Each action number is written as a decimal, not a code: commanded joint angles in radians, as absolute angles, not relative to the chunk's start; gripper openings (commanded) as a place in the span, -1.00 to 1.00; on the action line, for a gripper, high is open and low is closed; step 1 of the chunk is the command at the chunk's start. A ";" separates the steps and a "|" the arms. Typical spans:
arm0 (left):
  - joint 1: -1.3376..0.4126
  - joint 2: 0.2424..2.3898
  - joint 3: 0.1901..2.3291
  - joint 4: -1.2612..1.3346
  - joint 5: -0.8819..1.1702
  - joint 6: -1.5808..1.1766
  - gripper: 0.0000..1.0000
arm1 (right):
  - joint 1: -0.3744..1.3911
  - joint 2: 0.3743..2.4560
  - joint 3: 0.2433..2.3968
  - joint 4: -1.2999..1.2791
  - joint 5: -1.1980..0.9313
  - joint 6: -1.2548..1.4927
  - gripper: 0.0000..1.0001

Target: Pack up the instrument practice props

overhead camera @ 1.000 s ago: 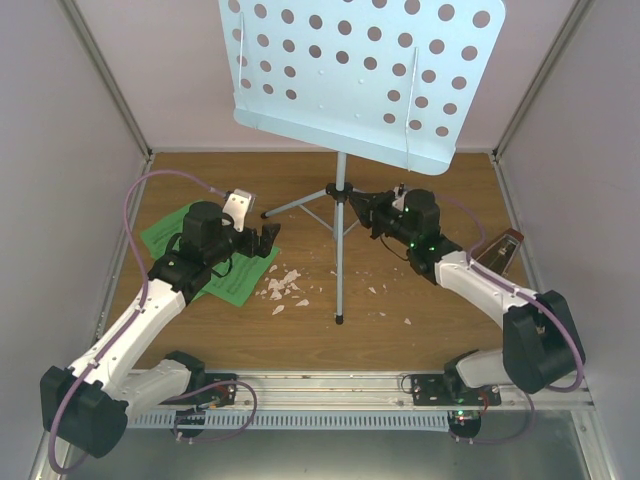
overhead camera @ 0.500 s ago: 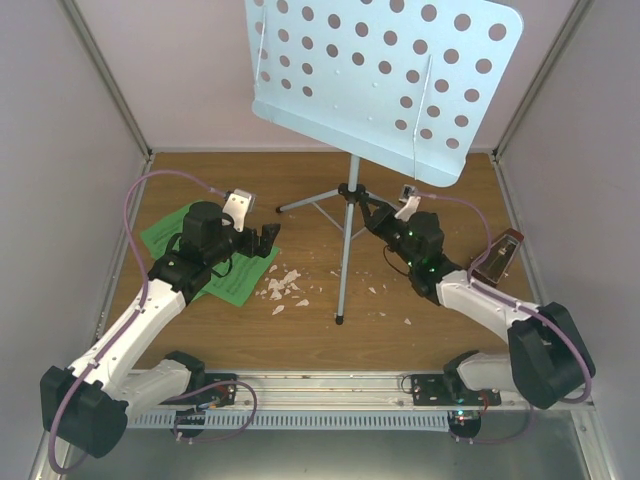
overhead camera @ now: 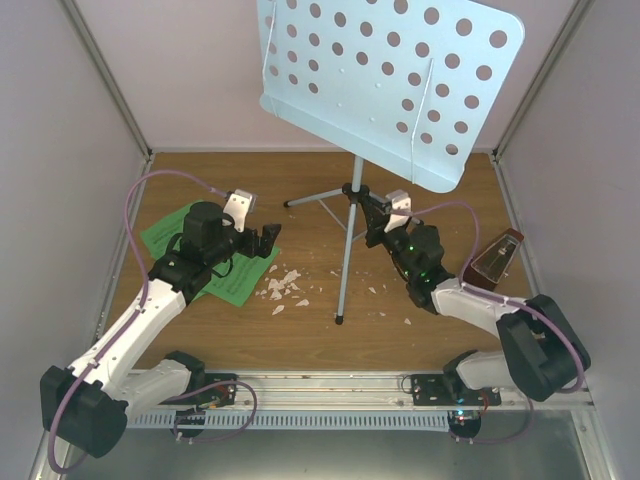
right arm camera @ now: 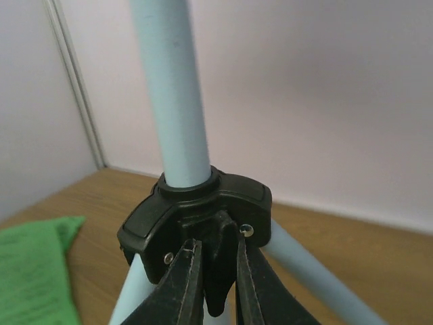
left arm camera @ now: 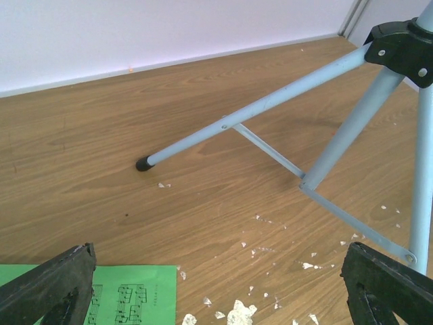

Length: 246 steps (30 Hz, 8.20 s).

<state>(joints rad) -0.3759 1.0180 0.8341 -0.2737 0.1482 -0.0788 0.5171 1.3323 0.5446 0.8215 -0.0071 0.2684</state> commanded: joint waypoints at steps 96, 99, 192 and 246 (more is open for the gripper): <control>-0.632 1.662 1.133 0.148 0.557 -0.269 -0.52 | 0.203 1.669 1.311 0.812 -1.207 0.485 -0.69; -0.632 1.668 1.136 0.142 0.547 -0.265 -0.67 | 0.204 1.651 1.294 0.824 -1.201 0.485 -0.94; -0.822 1.196 0.702 0.264 0.305 -0.059 -1.00 | 0.433 1.248 0.982 0.523 -0.872 0.356 -0.19; -0.911 1.515 0.750 0.940 -0.137 -0.072 -0.19 | 0.433 1.181 0.809 0.846 -0.729 0.571 -0.99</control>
<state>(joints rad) -0.9089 1.5120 0.7227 0.8497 -0.0788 -0.0708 0.4328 1.2106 0.8173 0.8024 -0.7692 0.4892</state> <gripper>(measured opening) 0.484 0.250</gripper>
